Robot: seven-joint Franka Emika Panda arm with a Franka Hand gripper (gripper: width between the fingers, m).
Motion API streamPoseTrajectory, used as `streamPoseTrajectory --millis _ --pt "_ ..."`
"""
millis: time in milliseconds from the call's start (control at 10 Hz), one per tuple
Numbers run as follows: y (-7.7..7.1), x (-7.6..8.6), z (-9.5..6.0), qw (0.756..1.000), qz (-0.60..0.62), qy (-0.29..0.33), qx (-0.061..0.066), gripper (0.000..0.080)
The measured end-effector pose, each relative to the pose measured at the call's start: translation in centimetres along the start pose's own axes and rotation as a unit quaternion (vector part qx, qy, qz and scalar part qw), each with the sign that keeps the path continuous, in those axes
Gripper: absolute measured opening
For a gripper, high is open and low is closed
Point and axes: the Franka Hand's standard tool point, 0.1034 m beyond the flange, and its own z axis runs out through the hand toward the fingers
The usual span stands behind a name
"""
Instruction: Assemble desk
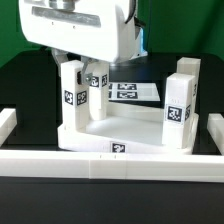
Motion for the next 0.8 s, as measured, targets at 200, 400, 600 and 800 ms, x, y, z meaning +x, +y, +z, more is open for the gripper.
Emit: streamPoseTrajectory --millis 200,400,600,800 --pt "0.51 0.30 0.11 0.994 0.110 -0.013 0.021 0.0292" --pt "0.43 0.38 0.15 0.979 0.201 -0.012 0.023 0.0292" --pt "0.42 0.35 0.16 0.961 0.275 -0.014 0.022 0.0292" --pt "0.35 0.29 0.24 0.935 0.355 -0.015 0.020 0.0292"
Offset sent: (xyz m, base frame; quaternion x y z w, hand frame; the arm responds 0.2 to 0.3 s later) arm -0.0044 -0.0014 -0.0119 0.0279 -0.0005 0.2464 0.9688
